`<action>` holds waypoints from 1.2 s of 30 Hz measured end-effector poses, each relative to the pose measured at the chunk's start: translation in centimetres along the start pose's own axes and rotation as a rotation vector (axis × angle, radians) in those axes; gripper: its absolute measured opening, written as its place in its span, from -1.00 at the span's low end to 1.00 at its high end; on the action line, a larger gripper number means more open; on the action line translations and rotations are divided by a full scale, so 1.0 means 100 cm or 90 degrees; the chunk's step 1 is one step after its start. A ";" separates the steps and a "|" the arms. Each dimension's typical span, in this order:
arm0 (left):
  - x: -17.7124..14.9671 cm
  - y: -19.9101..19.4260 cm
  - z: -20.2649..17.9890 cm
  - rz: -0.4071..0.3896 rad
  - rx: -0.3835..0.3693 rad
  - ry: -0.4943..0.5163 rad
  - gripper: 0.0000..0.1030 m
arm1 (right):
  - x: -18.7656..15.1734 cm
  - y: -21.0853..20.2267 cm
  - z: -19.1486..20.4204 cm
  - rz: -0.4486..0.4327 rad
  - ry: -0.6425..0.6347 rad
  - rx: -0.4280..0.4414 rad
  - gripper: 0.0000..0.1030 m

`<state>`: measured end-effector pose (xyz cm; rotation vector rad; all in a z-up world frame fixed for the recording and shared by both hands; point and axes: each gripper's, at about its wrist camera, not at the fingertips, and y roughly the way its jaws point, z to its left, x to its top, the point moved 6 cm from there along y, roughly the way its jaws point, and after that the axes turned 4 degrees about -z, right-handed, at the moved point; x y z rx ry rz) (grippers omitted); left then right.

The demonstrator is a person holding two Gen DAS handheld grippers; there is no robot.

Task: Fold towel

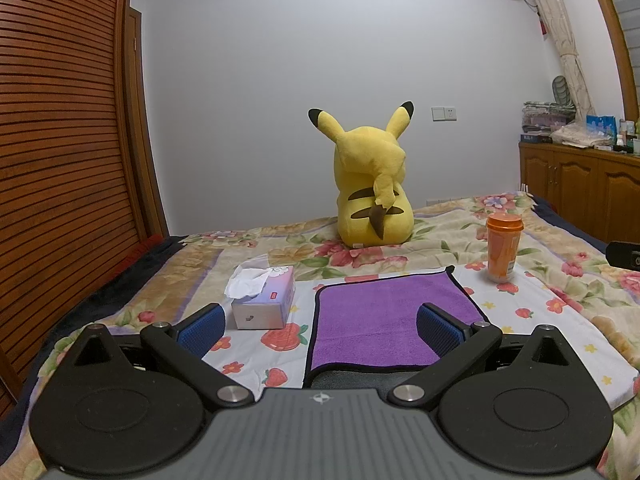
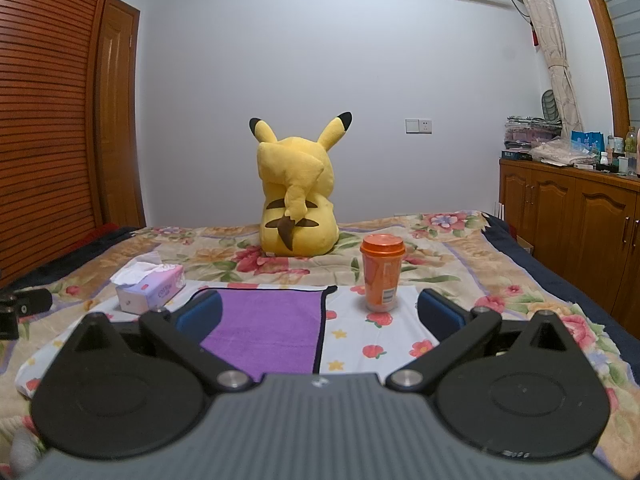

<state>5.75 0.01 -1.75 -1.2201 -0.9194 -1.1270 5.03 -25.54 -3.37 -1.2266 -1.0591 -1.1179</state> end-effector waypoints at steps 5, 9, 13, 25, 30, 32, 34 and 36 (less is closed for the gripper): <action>0.000 0.000 0.000 0.000 0.000 0.000 1.00 | 0.000 0.000 0.000 0.000 0.000 0.000 1.00; 0.000 0.000 0.000 0.000 0.000 0.000 1.00 | 0.000 0.000 0.000 0.000 0.000 0.000 1.00; 0.000 0.000 0.000 0.000 0.000 0.000 1.00 | 0.000 0.000 0.000 0.000 0.000 0.000 1.00; -0.003 0.003 0.006 0.001 0.001 0.001 1.00 | 0.000 0.000 0.002 0.000 -0.001 0.001 1.00; -0.004 0.003 0.006 0.000 0.001 0.002 1.00 | 0.000 0.001 0.002 0.000 -0.003 0.001 1.00; -0.003 0.003 0.006 0.001 0.001 0.001 1.00 | 0.000 0.001 0.002 0.000 -0.003 0.001 1.00; -0.004 0.003 0.007 0.001 0.001 0.001 1.00 | 0.000 0.001 0.002 0.000 -0.003 0.001 1.00; -0.004 0.003 0.006 0.001 0.000 0.002 1.00 | 0.000 0.000 0.002 0.000 -0.003 0.001 1.00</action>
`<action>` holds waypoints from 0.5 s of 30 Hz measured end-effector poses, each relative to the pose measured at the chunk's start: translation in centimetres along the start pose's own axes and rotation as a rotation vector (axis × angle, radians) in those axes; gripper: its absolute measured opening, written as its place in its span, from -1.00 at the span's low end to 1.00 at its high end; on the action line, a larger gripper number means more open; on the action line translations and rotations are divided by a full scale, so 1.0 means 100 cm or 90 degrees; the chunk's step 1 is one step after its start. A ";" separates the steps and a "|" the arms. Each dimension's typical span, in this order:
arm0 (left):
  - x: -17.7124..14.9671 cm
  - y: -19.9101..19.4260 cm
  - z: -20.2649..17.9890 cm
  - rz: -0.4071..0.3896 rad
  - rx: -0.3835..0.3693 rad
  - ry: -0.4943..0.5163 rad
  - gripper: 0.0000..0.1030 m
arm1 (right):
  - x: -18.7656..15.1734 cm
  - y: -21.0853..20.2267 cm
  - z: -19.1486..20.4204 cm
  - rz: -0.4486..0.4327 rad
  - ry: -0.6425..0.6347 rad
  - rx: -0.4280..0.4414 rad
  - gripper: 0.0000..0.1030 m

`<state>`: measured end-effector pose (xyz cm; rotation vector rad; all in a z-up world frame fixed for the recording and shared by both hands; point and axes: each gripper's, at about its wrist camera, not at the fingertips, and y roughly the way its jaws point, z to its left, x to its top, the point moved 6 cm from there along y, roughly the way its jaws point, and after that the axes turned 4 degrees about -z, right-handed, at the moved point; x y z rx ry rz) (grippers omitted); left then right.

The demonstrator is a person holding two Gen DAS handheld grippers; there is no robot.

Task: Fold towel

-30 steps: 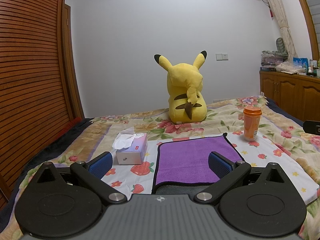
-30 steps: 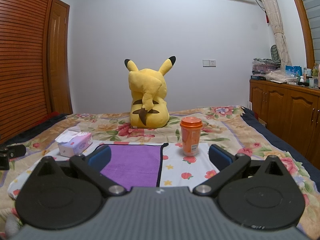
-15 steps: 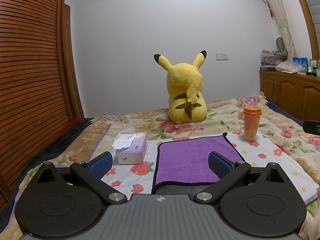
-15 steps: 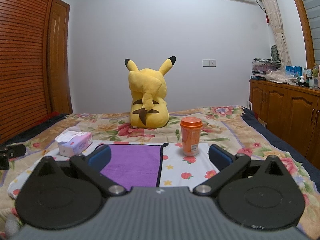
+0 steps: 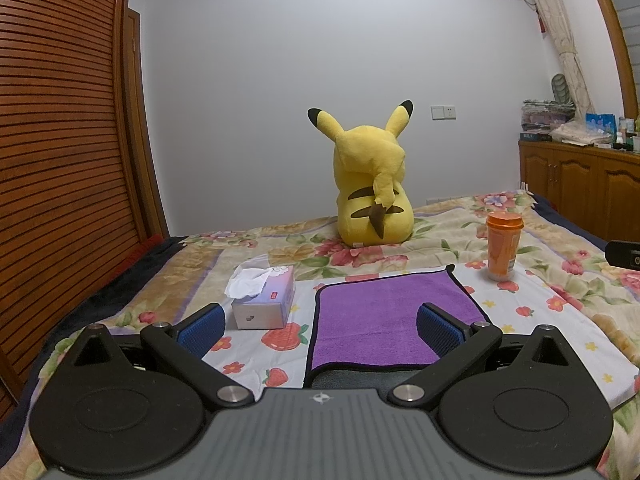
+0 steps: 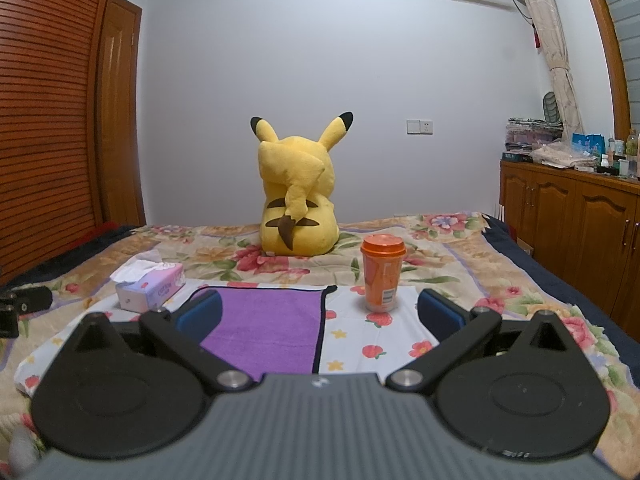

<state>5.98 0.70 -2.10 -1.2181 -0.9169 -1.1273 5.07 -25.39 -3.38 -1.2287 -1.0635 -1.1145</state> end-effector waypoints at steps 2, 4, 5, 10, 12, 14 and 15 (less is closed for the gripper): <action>0.000 0.000 0.000 0.000 0.000 0.000 1.00 | 0.000 0.000 0.000 0.000 0.000 0.000 1.00; 0.000 0.000 -0.001 0.000 0.000 0.000 1.00 | 0.000 0.001 0.000 0.000 -0.001 0.000 1.00; 0.000 0.000 -0.001 0.001 0.000 0.000 1.00 | 0.001 0.001 0.000 0.000 -0.001 0.000 1.00; -0.001 0.000 0.000 0.000 0.000 0.002 1.00 | 0.002 0.003 0.001 0.001 -0.001 0.000 1.00; 0.000 0.000 -0.001 0.001 0.001 0.001 1.00 | 0.000 0.001 0.001 0.001 -0.001 0.000 1.00; -0.001 0.000 0.001 0.002 0.001 0.001 1.00 | -0.001 -0.002 0.000 0.002 -0.002 0.000 1.00; -0.001 0.000 0.001 0.002 0.001 0.001 1.00 | -0.001 -0.004 0.000 0.003 -0.002 0.000 1.00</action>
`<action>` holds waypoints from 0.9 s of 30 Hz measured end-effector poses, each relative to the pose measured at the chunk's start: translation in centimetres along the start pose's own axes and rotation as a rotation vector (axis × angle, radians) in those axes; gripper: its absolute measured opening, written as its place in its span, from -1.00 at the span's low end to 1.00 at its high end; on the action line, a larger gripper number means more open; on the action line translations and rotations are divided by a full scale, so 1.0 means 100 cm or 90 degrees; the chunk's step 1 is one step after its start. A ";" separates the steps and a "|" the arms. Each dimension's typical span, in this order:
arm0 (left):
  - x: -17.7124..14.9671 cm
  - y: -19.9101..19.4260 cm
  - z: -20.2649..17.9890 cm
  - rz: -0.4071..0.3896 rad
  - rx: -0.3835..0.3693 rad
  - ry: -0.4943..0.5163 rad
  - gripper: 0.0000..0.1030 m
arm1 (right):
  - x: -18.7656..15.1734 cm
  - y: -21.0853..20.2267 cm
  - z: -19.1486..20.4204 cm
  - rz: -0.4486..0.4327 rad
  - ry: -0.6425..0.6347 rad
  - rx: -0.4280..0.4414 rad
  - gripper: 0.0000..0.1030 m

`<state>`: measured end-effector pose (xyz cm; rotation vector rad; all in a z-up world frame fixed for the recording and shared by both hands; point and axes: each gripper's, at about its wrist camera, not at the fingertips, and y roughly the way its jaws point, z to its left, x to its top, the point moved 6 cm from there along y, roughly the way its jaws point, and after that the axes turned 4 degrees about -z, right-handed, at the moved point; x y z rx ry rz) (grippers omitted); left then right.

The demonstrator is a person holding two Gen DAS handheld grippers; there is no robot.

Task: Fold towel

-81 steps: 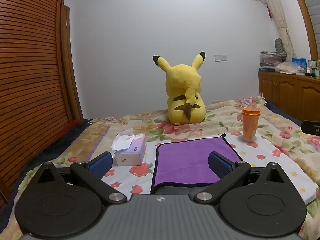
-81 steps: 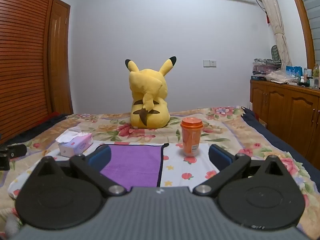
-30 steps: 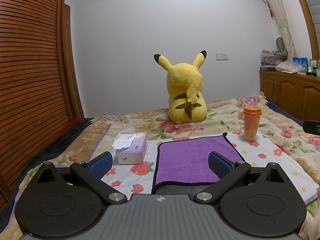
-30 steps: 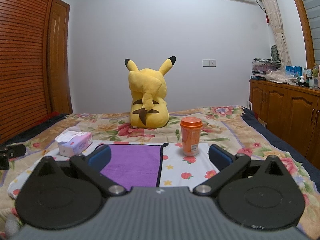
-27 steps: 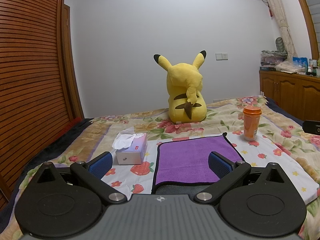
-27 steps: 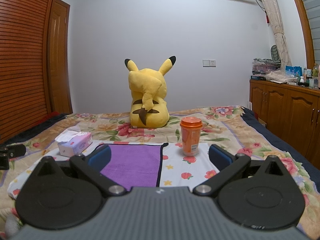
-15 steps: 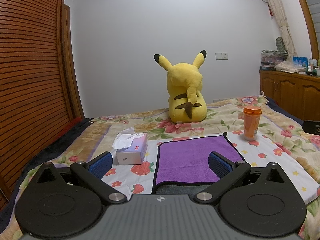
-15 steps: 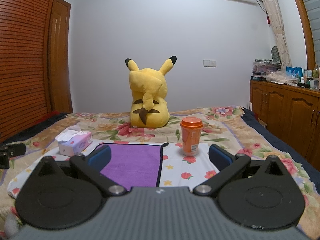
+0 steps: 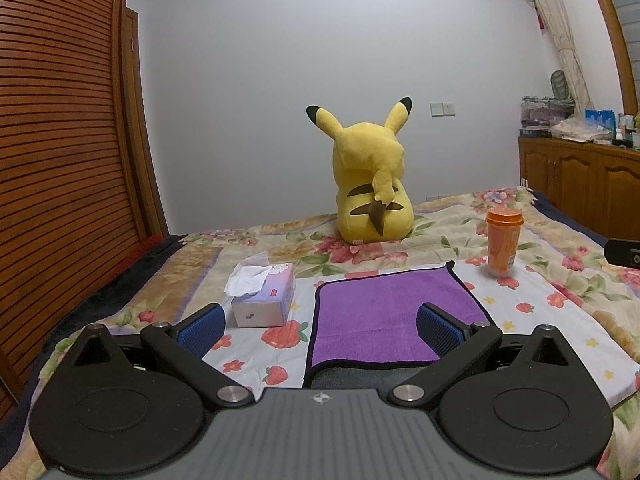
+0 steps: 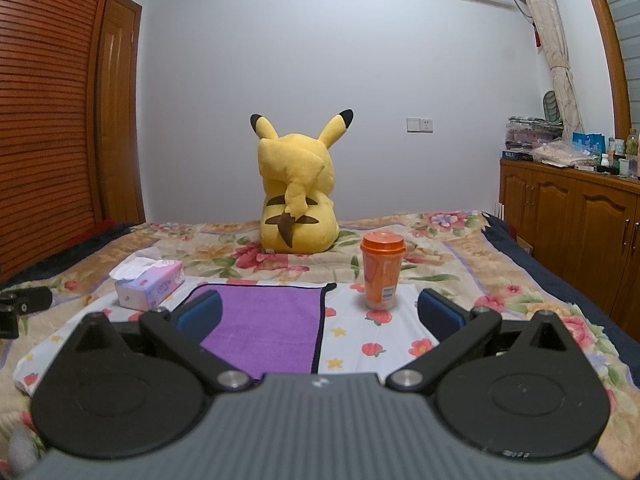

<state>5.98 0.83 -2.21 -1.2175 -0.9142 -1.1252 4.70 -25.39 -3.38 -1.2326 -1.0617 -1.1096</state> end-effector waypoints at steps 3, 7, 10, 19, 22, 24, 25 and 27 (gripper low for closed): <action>-0.001 0.001 0.002 0.002 -0.001 0.001 1.00 | -0.001 0.000 0.000 0.002 0.000 0.000 1.00; -0.010 0.000 -0.002 0.009 -0.001 0.005 1.00 | -0.002 0.007 0.003 0.007 -0.002 0.001 1.00; -0.009 0.001 -0.003 0.016 -0.002 0.006 1.00 | -0.002 0.009 0.003 0.012 -0.005 0.003 1.00; -0.005 0.012 -0.004 0.039 0.000 0.010 1.00 | -0.004 0.020 0.009 0.029 -0.017 0.014 1.00; -0.005 0.018 -0.003 0.048 -0.002 0.013 1.00 | -0.007 0.024 0.012 0.046 -0.018 0.029 1.00; -0.005 0.022 -0.002 0.055 -0.004 0.016 1.00 | -0.008 0.025 0.014 0.052 -0.021 0.035 1.00; -0.004 0.025 -0.002 0.060 -0.005 0.013 1.00 | -0.008 0.025 0.015 0.054 -0.021 0.037 1.00; -0.004 0.030 0.001 0.069 -0.012 0.003 1.00 | -0.009 0.026 0.016 0.058 -0.019 0.042 1.00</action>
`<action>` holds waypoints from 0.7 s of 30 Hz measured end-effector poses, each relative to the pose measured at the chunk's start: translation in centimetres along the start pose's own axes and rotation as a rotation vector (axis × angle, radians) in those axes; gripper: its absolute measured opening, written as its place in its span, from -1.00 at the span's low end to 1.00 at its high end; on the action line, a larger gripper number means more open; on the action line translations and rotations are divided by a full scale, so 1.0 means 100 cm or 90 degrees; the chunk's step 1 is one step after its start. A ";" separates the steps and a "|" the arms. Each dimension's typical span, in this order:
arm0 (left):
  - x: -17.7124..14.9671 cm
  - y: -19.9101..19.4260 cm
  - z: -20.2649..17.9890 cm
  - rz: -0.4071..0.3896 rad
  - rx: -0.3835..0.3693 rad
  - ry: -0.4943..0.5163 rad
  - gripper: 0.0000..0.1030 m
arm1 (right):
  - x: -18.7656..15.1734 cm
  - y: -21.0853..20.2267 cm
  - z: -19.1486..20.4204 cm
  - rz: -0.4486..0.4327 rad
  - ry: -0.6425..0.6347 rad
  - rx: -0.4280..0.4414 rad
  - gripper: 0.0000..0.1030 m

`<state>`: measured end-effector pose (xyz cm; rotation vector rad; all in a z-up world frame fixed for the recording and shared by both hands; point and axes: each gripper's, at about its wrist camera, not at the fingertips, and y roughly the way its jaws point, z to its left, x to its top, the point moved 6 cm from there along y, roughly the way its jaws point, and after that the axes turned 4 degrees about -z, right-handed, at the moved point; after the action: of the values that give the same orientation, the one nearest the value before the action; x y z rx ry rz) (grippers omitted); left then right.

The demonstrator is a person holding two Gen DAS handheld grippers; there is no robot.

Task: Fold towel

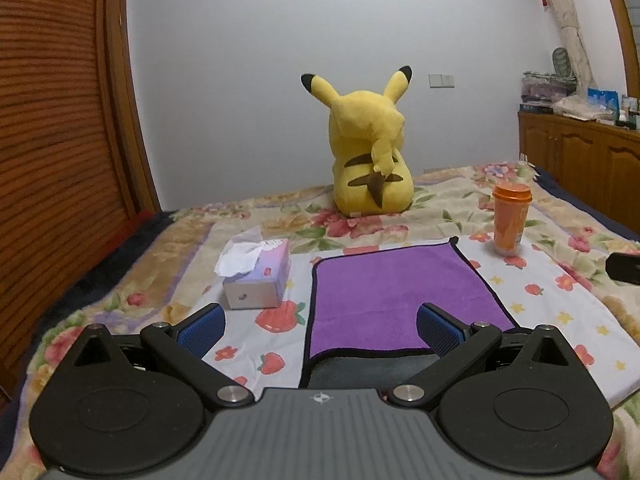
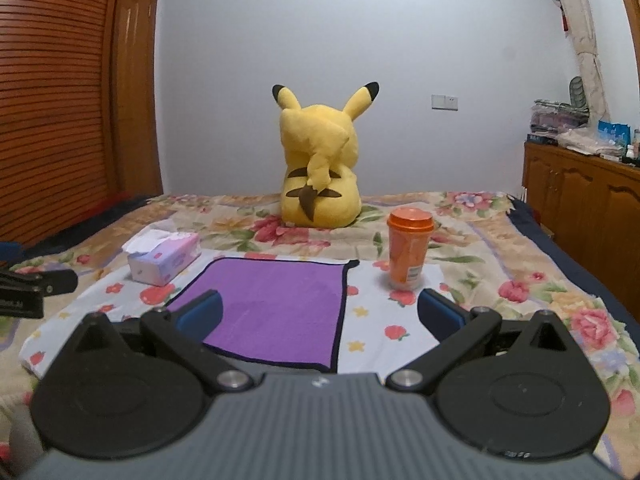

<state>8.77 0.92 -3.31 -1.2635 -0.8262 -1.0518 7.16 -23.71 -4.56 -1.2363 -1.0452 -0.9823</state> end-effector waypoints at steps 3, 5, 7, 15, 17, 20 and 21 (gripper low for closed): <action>0.003 0.008 0.003 0.006 -0.001 -0.009 1.00 | -0.001 0.004 0.001 0.009 -0.004 0.003 1.00; 0.004 0.012 0.005 0.011 -0.002 -0.012 1.00 | -0.001 0.007 0.003 0.013 -0.008 0.005 1.00; 0.004 0.016 0.006 0.016 -0.004 -0.015 1.00 | -0.001 0.011 0.004 0.017 -0.014 0.007 1.00; 0.009 0.037 0.012 0.023 -0.007 -0.011 1.00 | 0.000 0.029 0.008 0.034 -0.027 0.019 0.99; 0.008 0.043 0.014 0.027 -0.008 -0.009 1.00 | 0.000 0.034 0.008 0.038 -0.029 0.023 0.99; 0.009 0.052 0.018 0.033 -0.012 -0.008 1.00 | -0.001 0.041 0.009 0.045 -0.033 0.031 0.98; 0.009 0.055 0.018 0.035 -0.011 -0.005 1.00 | -0.001 0.044 0.010 0.049 -0.034 0.034 0.98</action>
<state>14.35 2.50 -4.07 -1.2993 -0.7859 -1.0121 11.36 -22.37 -5.68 -1.2556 -1.0514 -0.8622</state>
